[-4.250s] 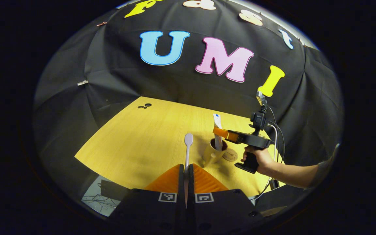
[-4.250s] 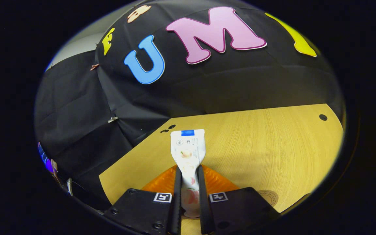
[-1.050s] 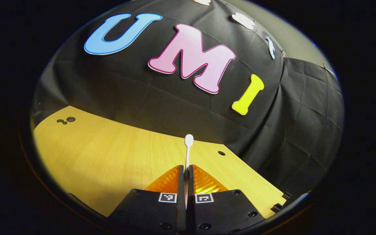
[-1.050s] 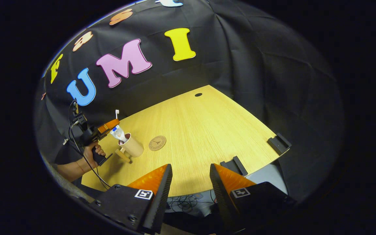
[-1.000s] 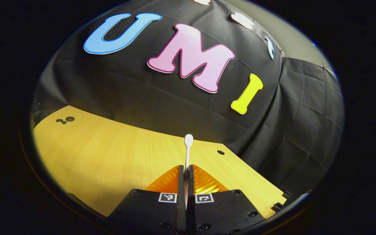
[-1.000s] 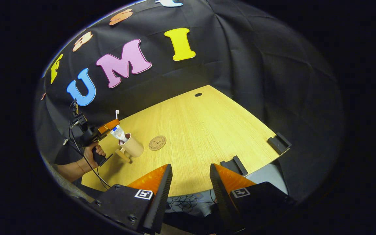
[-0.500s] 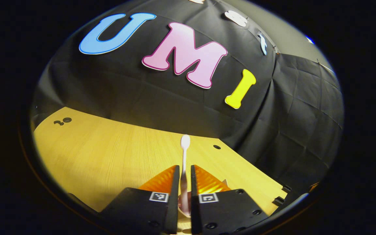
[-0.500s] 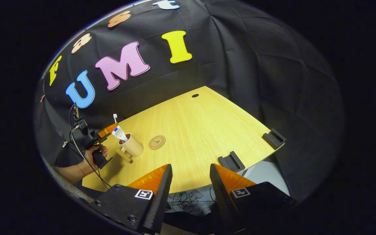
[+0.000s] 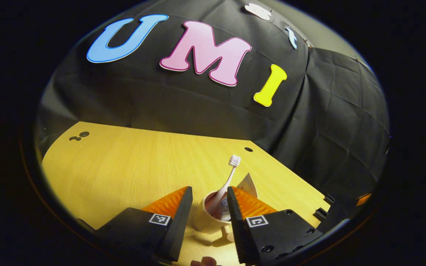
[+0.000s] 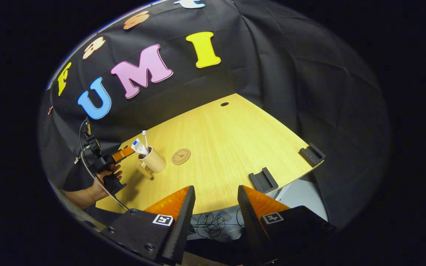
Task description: Put the toothbrush and toothpaste on the desktop into the cup, then pick up the cup and place it on the coaster on the desktop.
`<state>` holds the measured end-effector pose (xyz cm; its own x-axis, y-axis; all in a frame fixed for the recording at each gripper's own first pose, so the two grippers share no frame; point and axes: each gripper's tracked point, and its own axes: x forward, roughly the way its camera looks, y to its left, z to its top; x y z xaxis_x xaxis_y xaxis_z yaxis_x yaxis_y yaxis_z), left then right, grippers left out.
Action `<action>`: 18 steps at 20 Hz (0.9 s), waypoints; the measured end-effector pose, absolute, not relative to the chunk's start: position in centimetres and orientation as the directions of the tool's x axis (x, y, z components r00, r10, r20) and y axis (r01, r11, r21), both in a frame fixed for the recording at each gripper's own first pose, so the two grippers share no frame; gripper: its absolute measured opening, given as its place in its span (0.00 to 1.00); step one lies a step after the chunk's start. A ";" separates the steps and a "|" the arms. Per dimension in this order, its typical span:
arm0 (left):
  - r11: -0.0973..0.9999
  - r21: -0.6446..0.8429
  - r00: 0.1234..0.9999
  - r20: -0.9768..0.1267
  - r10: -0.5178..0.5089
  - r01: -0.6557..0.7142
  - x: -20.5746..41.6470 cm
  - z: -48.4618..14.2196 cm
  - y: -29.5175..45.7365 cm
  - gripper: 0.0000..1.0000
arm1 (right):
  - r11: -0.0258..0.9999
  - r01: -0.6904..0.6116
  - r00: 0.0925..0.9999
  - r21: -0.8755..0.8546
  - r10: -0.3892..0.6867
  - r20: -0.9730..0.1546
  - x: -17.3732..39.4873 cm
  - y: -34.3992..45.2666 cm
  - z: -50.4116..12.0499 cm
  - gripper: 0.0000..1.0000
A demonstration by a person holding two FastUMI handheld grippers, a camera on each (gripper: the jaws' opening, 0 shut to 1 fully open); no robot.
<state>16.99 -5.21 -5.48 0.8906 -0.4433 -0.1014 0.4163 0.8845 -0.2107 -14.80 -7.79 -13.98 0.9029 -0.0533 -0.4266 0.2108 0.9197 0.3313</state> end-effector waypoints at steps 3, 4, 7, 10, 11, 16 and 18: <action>0.895 -0.159 0.880 -0.175 -0.441 0.417 14.8 -6.4 -4.9 0.68 | 0.925 0.179 0.904 0.336 -0.020 -0.427 -12.9 -8.0 -13.1 0.71; 0.896 -0.144 0.871 -0.213 -0.443 0.421 13.9 -7.0 -4.9 0.71 | 0.927 0.170 0.904 0.334 -0.012 -0.428 -12.3 -8.2 -12.9 0.71; 0.895 -0.075 0.847 -0.298 -0.441 0.440 11.7 -8.7 -4.9 0.74 | 0.926 0.155 0.905 0.343 0.007 -0.425 -10.1 -8.8 -12.6 0.71; 0.889 -0.028 0.812 -0.394 -0.431 0.457 10.6 -11.3 -5.2 0.75 | 0.921 0.142 0.909 0.362 0.023 -0.415 -8.0 -9.3 -12.6 0.71; 0.887 -0.020 0.799 -0.425 -0.425 0.461 10.7 -11.8 -5.4 0.75 | 0.918 0.138 0.911 0.371 0.029 -0.411 -7.4 -9.4 -12.7 0.71; 0.887 -0.007 0.743 -0.542 -0.392 0.463 12.4 -13.8 -7.0 0.75 | 0.918 0.144 0.911 0.371 0.024 -0.412 -5.9 -10.8 -13.4 0.71; 0.896 -0.001 0.730 -0.580 -0.362 0.444 13.4 -14.6 -7.3 0.75 | 0.917 0.153 0.909 0.369 0.015 -0.415 -5.7 -11.7 -13.6 0.71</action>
